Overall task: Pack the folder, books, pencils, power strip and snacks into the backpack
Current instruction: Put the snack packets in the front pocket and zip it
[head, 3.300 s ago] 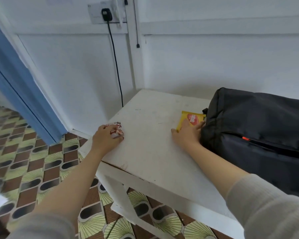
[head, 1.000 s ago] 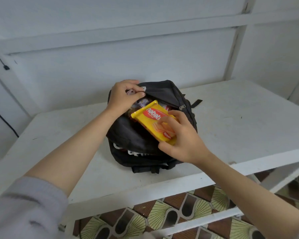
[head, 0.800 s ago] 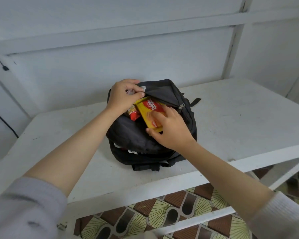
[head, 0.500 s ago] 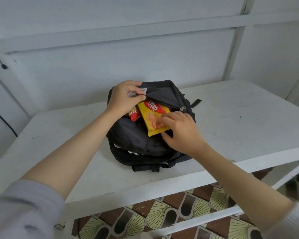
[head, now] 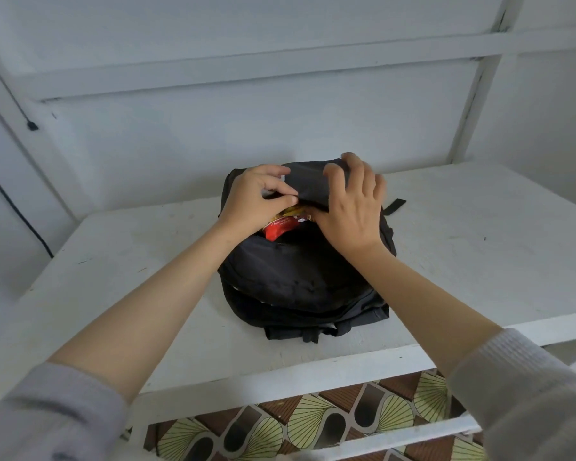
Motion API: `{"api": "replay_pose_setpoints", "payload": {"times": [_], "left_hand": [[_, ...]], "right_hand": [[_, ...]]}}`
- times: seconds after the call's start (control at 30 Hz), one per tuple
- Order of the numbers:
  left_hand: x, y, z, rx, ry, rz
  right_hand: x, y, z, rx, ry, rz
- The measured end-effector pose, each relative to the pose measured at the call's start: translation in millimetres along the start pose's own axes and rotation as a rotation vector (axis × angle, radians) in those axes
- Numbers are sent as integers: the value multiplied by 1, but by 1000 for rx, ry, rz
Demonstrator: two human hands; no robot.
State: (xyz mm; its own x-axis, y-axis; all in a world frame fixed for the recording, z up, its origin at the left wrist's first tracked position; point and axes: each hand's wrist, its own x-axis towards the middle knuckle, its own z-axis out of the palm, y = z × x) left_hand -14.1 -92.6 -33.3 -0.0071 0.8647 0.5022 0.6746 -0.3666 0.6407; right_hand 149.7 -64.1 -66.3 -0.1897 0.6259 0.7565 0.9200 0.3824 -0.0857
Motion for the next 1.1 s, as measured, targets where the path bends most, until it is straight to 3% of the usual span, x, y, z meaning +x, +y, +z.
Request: {"api": "replay_pose_setpoints", "payload": {"times": [0.13, 0.33, 0.43, 0.57, 0.8, 0.93, 1.1], "left_hand": [[-6, -8, 1, 20, 3, 17], [-27, -22, -7, 32, 36, -16], [-43, -31, -10, 85, 114, -83], [-59, -40, -10, 88, 208, -199], [-67, -45, -10, 8, 163, -246], [-59, -46, -12, -36, 66, -237], [-39, -43, -12, -37, 6, -187]], "right_hand": [[3, 8, 6, 85, -61, -17], [-8, 25, -2, 366, -129, -278], [7, 17, -1, 486, -201, -261], [44, -14, 13, 466, -388, -229], [80, -48, 40, 279, -851, -279], [82, -45, 34, 456, -748, -198], [79, -23, 23, 676, -633, 44]]}}
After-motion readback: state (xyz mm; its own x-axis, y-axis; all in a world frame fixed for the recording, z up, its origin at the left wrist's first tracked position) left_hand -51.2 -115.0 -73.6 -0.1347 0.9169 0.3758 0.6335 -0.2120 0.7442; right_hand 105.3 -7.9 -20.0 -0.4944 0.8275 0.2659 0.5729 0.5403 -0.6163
